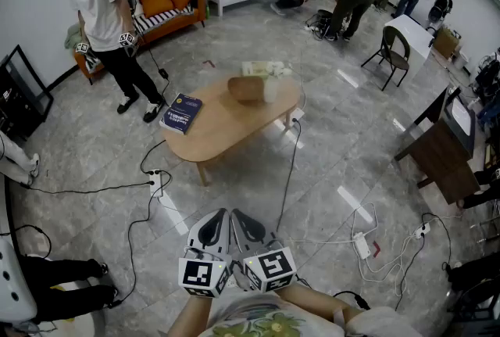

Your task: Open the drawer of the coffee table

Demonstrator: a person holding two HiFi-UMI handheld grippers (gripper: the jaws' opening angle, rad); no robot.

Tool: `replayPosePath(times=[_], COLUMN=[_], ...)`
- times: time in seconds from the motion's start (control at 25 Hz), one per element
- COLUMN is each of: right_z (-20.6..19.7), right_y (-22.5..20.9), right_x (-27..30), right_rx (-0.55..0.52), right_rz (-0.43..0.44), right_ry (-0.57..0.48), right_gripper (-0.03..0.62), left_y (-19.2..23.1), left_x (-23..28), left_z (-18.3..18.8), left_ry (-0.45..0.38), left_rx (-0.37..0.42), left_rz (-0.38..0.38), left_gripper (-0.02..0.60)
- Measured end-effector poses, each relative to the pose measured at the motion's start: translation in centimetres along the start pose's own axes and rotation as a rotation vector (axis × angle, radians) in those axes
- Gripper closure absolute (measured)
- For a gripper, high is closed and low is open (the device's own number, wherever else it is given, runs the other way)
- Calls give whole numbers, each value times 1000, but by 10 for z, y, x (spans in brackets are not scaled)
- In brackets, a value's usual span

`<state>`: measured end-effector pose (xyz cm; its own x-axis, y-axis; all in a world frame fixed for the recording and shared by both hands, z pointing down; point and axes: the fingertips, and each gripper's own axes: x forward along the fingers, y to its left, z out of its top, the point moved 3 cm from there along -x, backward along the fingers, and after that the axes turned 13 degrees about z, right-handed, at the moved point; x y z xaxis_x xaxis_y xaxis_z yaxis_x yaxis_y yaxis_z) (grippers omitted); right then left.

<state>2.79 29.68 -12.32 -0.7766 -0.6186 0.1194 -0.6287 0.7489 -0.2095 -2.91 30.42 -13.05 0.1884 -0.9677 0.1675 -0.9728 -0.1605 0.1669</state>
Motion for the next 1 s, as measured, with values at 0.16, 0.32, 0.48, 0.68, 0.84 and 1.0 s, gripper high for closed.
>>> replayPosePath(times=[0.16,0.32,0.48,0.68,0.84,1.0], right_z=[4,1,-7,-20,-26,-37], right_y=[-11,-27,-46,-61,-60,-65], right_x=[0,-3,-10,-5,4,19], right_rx=[0,4,23,29,8,24], right_rz=[-5,-4,8,63,116,123], right_ry=[1,14,41,84,106,136], right_gripper=[574,574,574,572,572,572], left_y=[-6,-15,-30,-34,-19,12], left_x=[10,22,34,40,44,52], left_z=[-1,-4,-14,-31,-46,-54], left_ry=[13,19,53,75,122,157], left_rx=[4,4,8,13,31,37], left_rz=[-5,-8,-22,-10,21,59], left_gripper=[574,574,574,574,574,574])
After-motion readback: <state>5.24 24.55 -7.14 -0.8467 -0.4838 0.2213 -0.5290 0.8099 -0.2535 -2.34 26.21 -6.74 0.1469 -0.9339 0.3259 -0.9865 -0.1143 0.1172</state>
